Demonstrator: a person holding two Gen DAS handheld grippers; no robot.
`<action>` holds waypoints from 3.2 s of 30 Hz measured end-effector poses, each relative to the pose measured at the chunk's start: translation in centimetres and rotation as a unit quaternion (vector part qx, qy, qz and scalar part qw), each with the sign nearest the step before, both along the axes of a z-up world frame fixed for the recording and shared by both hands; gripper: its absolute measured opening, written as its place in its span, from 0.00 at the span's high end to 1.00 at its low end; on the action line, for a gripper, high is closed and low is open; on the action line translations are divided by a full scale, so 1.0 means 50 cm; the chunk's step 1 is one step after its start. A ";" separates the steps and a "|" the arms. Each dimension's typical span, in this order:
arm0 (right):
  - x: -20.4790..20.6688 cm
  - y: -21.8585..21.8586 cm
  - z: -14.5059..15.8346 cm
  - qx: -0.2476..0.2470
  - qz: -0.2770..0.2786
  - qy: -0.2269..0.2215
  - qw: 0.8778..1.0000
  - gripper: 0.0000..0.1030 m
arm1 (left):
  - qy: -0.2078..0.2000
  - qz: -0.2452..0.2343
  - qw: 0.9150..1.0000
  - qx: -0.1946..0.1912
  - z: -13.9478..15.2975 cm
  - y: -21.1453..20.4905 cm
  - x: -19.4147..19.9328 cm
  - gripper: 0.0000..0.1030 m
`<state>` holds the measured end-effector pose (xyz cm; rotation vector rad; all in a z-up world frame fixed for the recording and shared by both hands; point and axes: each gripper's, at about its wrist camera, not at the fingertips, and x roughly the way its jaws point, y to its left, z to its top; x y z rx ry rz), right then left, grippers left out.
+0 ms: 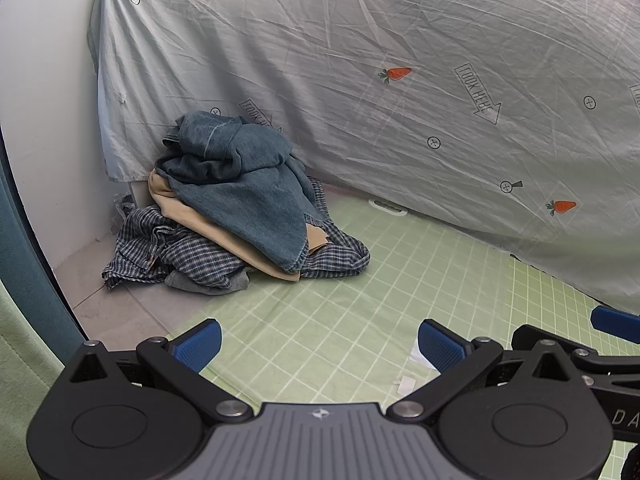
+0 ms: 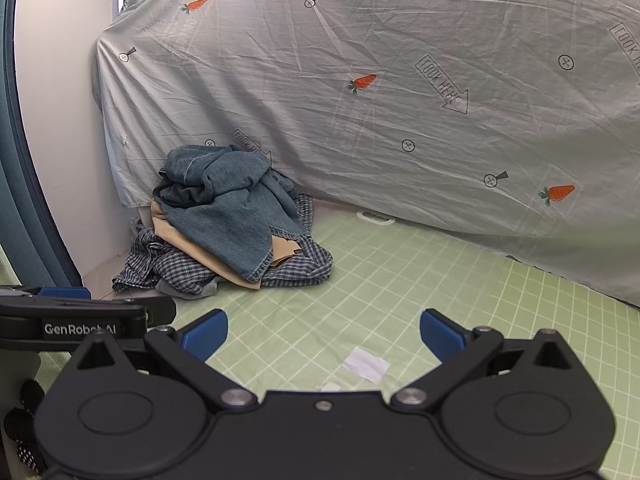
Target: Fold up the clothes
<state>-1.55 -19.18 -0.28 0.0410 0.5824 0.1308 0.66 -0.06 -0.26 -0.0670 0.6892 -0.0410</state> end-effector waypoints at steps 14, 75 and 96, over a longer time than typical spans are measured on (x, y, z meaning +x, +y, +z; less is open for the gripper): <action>0.035 -0.009 -0.016 0.005 -0.008 0.022 1.000 0.00 | 0.019 0.002 1.000 -0.004 -0.017 0.005 0.030 0.00; 1.039 0.150 -0.256 0.629 0.082 0.166 0.755 0.93 | 0.014 0.284 0.885 -0.368 -0.086 0.388 0.714 0.57; 0.137 -0.406 -0.170 0.585 -0.189 -0.055 0.787 0.94 | 0.170 -0.083 0.928 -0.321 -0.121 -0.264 0.313 0.59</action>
